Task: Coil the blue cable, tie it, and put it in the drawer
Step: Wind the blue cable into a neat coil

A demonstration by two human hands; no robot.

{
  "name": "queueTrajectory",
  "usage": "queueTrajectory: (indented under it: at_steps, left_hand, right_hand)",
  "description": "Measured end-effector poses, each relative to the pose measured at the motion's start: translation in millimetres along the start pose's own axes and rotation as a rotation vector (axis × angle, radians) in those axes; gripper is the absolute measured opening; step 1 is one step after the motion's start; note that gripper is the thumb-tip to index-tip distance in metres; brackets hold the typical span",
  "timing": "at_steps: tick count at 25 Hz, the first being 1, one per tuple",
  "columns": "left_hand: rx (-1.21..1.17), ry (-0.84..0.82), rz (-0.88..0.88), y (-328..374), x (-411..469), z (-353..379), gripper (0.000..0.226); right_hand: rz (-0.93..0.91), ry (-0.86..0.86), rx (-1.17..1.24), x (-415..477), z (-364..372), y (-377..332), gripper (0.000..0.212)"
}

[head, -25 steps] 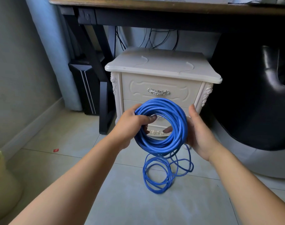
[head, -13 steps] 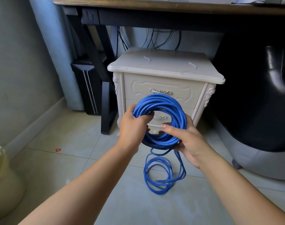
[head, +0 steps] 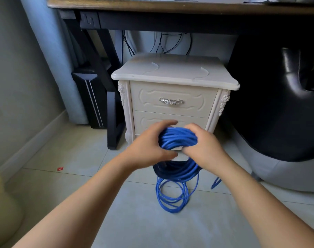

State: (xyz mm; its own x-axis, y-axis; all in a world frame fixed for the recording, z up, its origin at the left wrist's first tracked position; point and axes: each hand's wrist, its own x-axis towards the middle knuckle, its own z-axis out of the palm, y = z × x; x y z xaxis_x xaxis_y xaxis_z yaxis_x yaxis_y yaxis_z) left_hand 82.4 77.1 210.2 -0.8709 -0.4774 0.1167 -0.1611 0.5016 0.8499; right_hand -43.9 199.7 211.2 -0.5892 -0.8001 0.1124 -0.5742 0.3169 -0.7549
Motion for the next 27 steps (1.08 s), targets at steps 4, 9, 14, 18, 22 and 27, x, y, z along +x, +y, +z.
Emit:
queueTrajectory:
  at_steps: [4, 9, 14, 18, 22, 27]
  left_hand:
    - [0.221, 0.024, 0.024, 2, -4, 8, 0.05]
    - [0.096, 0.169, 0.019, 4, 1, 6, 0.033]
    - [-0.244, 0.38, -0.162, -1, 5, 0, 0.031]
    - [-0.606, 0.517, -0.263, 0, 7, 3, 0.029]
    - [-0.808, 0.454, -0.323, 1, 4, 11, 0.019]
    - [-0.56, 0.191, -0.341, -10, 6, -1, 0.032]
  right_hand:
    - [-0.09, -0.034, -0.158, -6, 5, -4, 0.036]
    - [0.005, 0.001, 0.085, -4, 5, -2, 0.044]
    - [0.218, -0.174, 0.612, -2, 1, 9, 0.053]
    - [0.253, -0.111, 0.879, -1, 17, 6, 0.047]
    - [0.325, -0.006, 1.067, -1, 33, 5, 0.035]
    - [0.285, 0.194, 0.844, 8, 25, 8, 0.03]
